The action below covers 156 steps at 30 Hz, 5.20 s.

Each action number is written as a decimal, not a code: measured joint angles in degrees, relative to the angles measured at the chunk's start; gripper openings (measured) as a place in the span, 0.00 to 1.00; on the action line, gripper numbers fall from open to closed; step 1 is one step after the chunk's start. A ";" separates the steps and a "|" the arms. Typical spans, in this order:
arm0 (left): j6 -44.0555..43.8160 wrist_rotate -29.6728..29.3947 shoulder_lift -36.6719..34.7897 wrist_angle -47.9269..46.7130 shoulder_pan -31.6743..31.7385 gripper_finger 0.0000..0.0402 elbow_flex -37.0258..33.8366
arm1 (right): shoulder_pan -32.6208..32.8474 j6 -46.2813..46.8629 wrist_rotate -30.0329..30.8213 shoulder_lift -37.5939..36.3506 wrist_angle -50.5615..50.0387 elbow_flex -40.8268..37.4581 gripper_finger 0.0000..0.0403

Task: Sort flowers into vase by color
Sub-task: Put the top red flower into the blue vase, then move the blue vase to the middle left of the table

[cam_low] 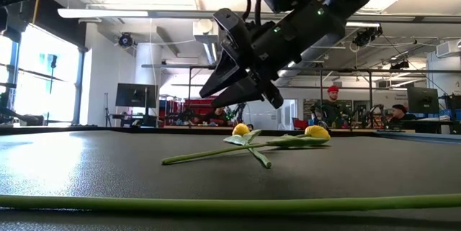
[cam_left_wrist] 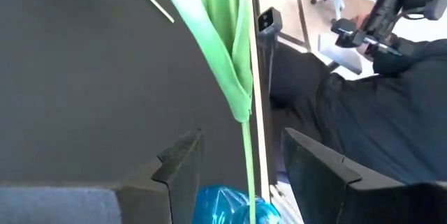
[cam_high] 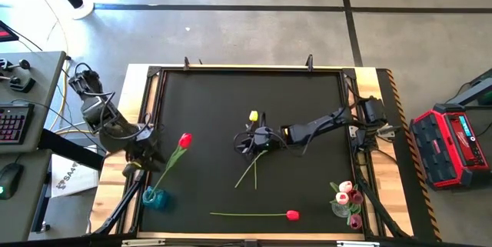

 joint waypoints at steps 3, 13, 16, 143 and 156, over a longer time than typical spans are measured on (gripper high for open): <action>1.74 -1.63 0.57 0.03 -0.41 0.45 0.00 | 0.37 -0.22 0.14 0.00 -0.09 -0.01 0.32; 6.03 -0.04 2.67 5.30 -0.52 0.45 0.00 | 0.37 0.05 0.21 0.00 -0.22 0.01 0.32; 6.80 0.33 2.62 7.78 -0.52 0.45 0.00 | 0.37 0.05 0.23 0.00 -0.22 0.01 0.32; -1.81 -0.81 19.92 -1.11 -26.36 0.42 0.04 | 3.47 -44.93 -3.86 35.39 -5.64 57.29 0.71; -1.53 3.94 19.98 2.40 -25.88 0.62 0.04 | 3.47 -44.49 -3.86 35.39 -7.17 57.23 0.71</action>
